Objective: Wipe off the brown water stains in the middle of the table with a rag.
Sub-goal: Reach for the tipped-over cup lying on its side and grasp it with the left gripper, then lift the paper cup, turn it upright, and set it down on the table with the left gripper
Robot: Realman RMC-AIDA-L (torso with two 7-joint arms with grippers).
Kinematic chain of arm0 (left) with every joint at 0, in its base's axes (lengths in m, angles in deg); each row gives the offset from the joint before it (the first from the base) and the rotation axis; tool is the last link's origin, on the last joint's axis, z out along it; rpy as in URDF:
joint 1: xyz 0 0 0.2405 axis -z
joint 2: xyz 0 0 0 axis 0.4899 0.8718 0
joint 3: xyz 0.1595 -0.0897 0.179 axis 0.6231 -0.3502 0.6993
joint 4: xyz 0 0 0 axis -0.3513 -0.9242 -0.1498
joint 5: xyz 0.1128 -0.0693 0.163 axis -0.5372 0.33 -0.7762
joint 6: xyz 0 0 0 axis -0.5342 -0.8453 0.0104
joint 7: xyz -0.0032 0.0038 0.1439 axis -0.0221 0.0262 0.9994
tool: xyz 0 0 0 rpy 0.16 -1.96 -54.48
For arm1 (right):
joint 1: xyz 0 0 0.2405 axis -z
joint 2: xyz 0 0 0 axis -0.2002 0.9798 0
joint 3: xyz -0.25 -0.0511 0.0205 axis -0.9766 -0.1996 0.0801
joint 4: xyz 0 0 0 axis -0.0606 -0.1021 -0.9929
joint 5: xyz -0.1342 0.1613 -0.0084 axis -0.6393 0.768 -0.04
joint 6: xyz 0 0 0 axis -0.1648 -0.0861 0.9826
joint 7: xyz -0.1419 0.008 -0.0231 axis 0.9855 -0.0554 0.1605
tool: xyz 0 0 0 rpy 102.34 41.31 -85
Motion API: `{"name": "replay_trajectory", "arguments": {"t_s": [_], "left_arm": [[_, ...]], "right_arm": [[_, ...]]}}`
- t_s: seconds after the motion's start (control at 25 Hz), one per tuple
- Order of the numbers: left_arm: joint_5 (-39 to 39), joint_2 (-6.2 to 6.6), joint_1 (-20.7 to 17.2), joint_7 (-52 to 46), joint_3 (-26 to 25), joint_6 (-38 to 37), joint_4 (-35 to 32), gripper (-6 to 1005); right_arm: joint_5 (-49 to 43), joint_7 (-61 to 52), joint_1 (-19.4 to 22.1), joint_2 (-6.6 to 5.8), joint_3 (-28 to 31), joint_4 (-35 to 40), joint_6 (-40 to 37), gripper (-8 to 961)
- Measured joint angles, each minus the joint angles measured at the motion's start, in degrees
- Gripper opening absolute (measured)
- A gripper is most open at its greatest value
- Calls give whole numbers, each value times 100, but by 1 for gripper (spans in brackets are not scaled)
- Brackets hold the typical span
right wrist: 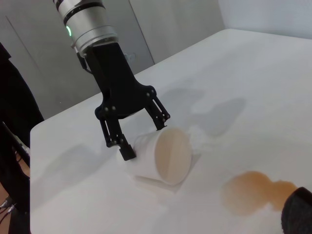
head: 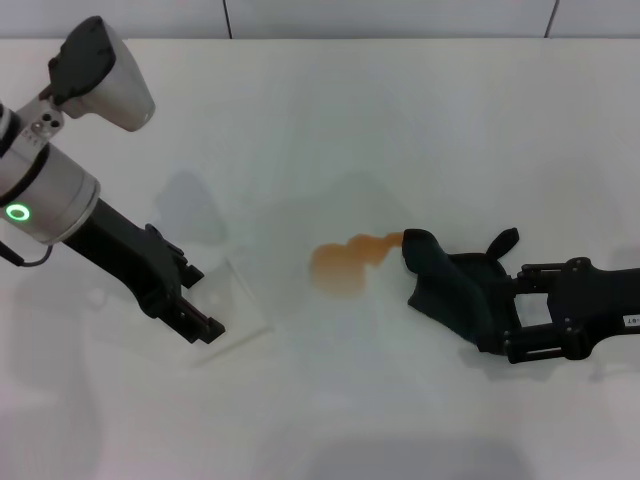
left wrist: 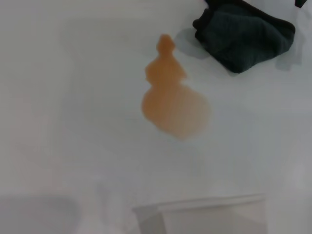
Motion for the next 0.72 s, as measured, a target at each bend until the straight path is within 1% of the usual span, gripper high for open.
{"name": "replay_trajectory", "arguments": {"t_s": [0.4, 0.6, 0.72], "left_arm": [[19, -5, 7, 15, -9, 36, -6, 860], [24, -3, 16, -9, -35, -9, -41, 725], [27, -2, 17, -20, -46, -25, -96, 690]], "right_arm": [[0, 0, 0, 0, 9, 0, 0, 777], [0, 0, 0, 0, 13, 1, 0, 777], [-1, 0, 0, 0, 19, 0, 0, 778]]}}
